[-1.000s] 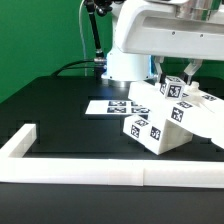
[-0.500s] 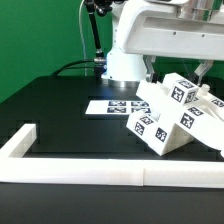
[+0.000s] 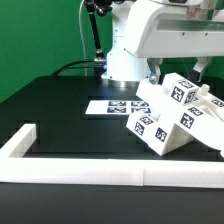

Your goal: Assemble chair

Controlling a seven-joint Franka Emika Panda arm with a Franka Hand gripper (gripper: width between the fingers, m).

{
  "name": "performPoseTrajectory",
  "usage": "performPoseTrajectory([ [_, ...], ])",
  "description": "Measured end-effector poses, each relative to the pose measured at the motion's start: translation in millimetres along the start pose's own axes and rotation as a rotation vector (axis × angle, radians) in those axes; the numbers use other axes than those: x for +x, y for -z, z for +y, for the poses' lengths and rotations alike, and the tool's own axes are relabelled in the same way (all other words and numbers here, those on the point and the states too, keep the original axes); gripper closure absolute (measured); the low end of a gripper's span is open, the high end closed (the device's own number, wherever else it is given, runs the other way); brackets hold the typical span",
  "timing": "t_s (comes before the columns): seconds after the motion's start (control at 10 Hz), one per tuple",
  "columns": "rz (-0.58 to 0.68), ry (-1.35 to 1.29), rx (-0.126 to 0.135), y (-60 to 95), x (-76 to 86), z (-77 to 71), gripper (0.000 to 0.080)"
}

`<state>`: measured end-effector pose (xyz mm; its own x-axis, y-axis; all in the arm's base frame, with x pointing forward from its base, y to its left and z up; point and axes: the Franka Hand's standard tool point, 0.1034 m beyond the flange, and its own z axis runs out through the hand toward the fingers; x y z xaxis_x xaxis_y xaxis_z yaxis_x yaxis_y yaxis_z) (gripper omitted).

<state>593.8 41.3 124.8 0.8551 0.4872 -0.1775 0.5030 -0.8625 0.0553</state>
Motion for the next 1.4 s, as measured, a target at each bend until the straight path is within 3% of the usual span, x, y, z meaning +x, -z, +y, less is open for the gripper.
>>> performPoseTrajectory([
  [0.6, -0.018, 0.03, 0.011, -12.1, -25.6, -7.7, 0.015],
  [1.1, -0.015, 0.037, 0.012, -14.0, -27.0, -8.6, 0.015],
  [1.4, -0.007, 0.065, 0.019, -23.8, -47.6, -11.2, 0.015],
])
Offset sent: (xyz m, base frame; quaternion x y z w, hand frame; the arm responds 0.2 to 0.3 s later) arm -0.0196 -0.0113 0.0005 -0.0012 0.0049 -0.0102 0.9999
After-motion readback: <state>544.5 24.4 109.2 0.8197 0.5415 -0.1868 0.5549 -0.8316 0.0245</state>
